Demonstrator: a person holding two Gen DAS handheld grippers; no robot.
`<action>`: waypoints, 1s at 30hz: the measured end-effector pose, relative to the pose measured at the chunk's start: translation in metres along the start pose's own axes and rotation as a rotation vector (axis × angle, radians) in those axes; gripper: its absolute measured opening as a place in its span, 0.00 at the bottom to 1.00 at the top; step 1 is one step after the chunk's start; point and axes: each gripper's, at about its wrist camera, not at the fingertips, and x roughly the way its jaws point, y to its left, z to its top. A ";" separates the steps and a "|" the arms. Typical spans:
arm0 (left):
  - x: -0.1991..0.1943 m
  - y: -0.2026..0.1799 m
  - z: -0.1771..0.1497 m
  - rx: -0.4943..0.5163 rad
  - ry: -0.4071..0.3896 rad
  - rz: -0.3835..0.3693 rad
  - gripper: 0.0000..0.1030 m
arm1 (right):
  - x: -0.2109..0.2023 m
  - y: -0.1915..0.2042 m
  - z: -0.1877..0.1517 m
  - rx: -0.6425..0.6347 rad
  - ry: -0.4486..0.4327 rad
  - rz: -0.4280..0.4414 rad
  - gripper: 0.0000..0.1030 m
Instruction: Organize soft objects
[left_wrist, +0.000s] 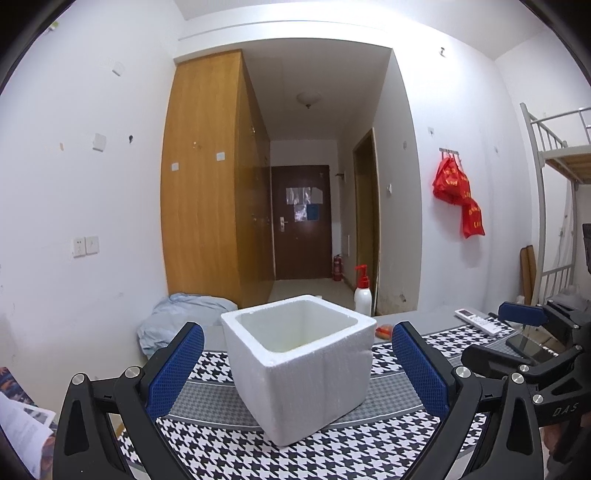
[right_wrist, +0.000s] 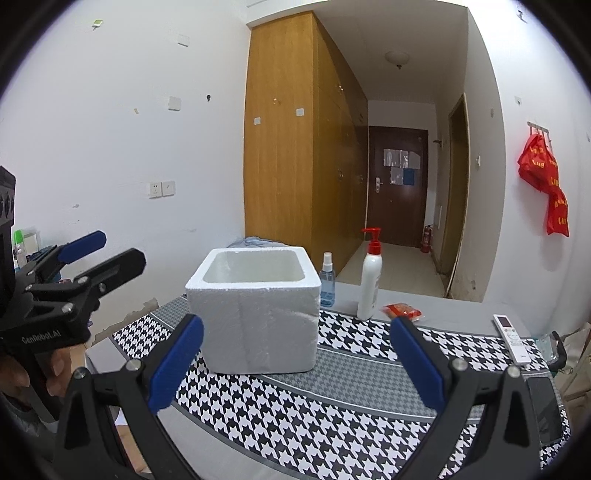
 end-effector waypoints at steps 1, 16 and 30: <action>0.000 0.000 -0.002 0.001 0.000 0.003 0.99 | -0.001 0.001 -0.002 -0.001 0.000 -0.002 0.99; -0.001 0.007 -0.036 -0.042 0.010 0.024 0.99 | -0.006 0.009 -0.030 0.038 -0.008 -0.010 0.99; -0.007 0.005 -0.046 -0.027 0.019 0.030 0.99 | -0.006 0.006 -0.036 0.052 -0.003 -0.023 0.99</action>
